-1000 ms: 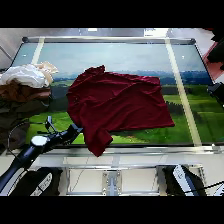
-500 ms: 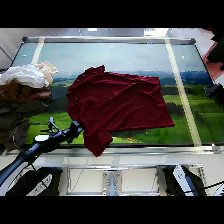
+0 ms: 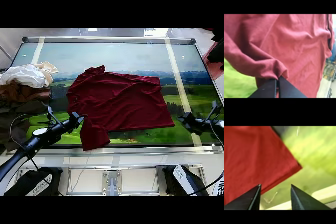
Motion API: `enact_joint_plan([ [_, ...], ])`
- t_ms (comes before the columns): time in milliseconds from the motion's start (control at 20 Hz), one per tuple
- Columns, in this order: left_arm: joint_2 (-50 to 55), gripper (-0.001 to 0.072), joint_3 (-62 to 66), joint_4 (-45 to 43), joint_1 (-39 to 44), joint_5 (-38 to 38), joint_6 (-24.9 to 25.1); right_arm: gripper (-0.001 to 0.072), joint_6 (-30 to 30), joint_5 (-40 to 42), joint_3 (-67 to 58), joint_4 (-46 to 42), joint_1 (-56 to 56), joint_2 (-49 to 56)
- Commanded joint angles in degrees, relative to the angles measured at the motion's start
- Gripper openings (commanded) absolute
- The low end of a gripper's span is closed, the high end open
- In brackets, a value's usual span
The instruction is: Fold the shirts.
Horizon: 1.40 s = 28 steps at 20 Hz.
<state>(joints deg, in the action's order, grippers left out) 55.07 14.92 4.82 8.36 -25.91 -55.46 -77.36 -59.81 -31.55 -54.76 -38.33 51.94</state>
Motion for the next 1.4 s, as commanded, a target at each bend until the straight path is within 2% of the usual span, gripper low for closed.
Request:
enact_joint_plan([
  [0, 0.0, 0.0016, 0.7, -0.3, 0.0, -1.7, 1.5, 0.0452, -2.2, 5.7, 6.1, 7.4, 0.0, 4.2],
  [150, 0.0, 0.0016, 0.7, -0.6, 0.0, -2.3, 1.5, 0.0452, -4.5, 8.7, 6.2, 8.0, 0.0, 6.8],
  [300, 0.0, 0.0016, 0.7, -0.6, 0.0, -2.3, 1.5, 0.0452, -4.4, 11.4, 6.2, 12.0, 0.1, 8.6],
  [750, 0.0, 0.0016, 0.7, -0.6, 0.0, -2.3, 1.5, 0.0441, -3.8, 13.9, 6.2, 16.2, 0.1, 14.0],
  [800, 0.0, 0.0016, 0.7, -0.6, 0.0, -2.3, 1.5, 0.0389, -3.6, 13.7, 6.2, 17.3, 0.2, 15.2],
  [900, 0.0, 0.0016, 0.7, -0.6, 0.0, -2.3, 1.5, 0.0367, 0.7, 13.8, 6.2, 21.6, 1.9, 17.6],
  [950, 0.0, 0.0016, 0.7, -0.6, 0.0, -2.3, 1.5, 0.0251, 3.8, 14.0, 6.2, 24.9, 3.2, 18.2],
  [1000, 0.0, 0.0015, 0.7, -0.5, 0.0, -2.1, 1.5, 0.0033, 6.8, 14.2, 6.1, 28.9, 4.3, 18.2],
  [1150, 0.0, 0.0015, 3.0, -0.5, -1.6, -2.4, 4.8, 0.0032, 20.0, 8.2, 3.8, 41.0, 5.0, 18.0],
  [1250, -1.2, 0.0015, 8.0, -0.6, -5.5, -4.7, 8.5, 0.0031, 22.7, 1.5, -0.2, 44.6, 4.9, 16.4],
  [1350, -4.4, 0.0014, 15.0, -1.0, -10.4, -8.3, 13.2, 0.0030, 24.4, -3.6, -5.7, 44.7, 4.9, 11.3],
])
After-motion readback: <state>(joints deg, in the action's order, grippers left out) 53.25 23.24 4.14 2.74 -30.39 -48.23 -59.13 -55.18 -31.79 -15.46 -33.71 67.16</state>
